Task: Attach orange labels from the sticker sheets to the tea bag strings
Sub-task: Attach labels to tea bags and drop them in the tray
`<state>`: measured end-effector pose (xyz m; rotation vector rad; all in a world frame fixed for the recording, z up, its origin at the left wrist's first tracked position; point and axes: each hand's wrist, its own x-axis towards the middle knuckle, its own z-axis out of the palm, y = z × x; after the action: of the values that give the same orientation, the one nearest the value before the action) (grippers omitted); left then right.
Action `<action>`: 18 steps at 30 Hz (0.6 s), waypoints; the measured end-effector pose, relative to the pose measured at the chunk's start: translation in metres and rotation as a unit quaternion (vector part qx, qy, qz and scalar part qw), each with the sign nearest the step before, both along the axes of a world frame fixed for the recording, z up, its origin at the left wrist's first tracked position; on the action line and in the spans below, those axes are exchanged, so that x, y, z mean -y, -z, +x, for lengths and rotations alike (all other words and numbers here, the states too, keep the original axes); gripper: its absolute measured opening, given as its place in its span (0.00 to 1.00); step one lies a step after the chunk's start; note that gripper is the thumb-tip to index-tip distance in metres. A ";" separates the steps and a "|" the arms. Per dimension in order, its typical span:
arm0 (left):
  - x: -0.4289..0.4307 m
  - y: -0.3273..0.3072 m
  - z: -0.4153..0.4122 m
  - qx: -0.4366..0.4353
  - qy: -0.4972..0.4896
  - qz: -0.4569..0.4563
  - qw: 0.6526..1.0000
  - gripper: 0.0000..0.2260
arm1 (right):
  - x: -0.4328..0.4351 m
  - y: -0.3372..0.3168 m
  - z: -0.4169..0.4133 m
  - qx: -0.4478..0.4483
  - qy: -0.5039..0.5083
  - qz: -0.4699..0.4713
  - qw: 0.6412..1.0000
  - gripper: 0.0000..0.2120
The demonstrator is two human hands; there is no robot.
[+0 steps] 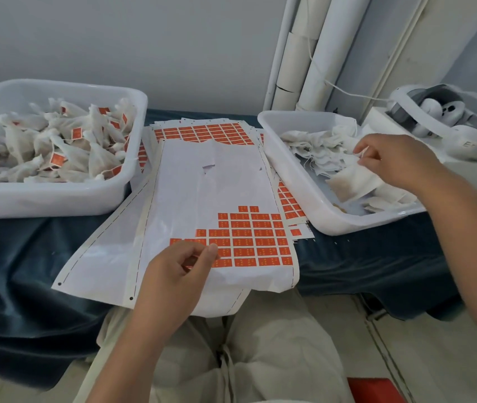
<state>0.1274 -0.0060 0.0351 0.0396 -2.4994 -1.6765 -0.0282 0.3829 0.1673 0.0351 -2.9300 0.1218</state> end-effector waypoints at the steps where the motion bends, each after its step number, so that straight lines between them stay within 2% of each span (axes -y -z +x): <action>1: -0.001 -0.001 0.001 -0.005 0.000 0.003 1.000 0.16 | 0.009 -0.006 0.008 -0.003 -0.026 -0.039 0.999 0.06; 4: -0.004 -0.007 0.005 -0.021 0.011 0.026 0.999 0.11 | 0.044 -0.020 0.036 -0.002 -0.078 -0.175 0.982 0.06; 6: -0.008 -0.013 0.006 -0.028 0.026 0.042 0.998 0.09 | 0.069 -0.021 0.053 -0.002 -0.099 -0.234 0.967 0.05; 9: -0.013 -0.020 0.011 -0.069 0.016 0.054 0.996 0.11 | 0.108 -0.014 0.074 0.007 -0.133 -0.348 0.928 0.04; 12: -0.016 -0.024 0.017 -0.122 0.013 0.011 0.992 0.19 | 0.148 0.003 0.092 0.059 -0.161 -0.457 0.873 0.05; 14: -0.018 -0.025 0.020 -0.156 0.036 -0.050 0.986 0.29 | 0.172 0.023 0.103 0.111 -0.166 -0.511 0.836 0.04; 16: -0.021 -0.024 0.022 -0.177 0.062 -0.115 0.976 0.40 | 0.193 0.041 0.113 0.154 -0.164 -0.563 0.795 0.08; 18: -0.023 -0.020 0.023 -0.172 0.049 -0.138 0.974 0.40 | 0.207 0.056 0.119 0.180 -0.149 -0.627 0.743 0.12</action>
<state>0.1502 0.0172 0.0551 -0.3748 -2.4661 -1.2212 0.0909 0.1763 0.1111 0.2835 -2.4484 2.2558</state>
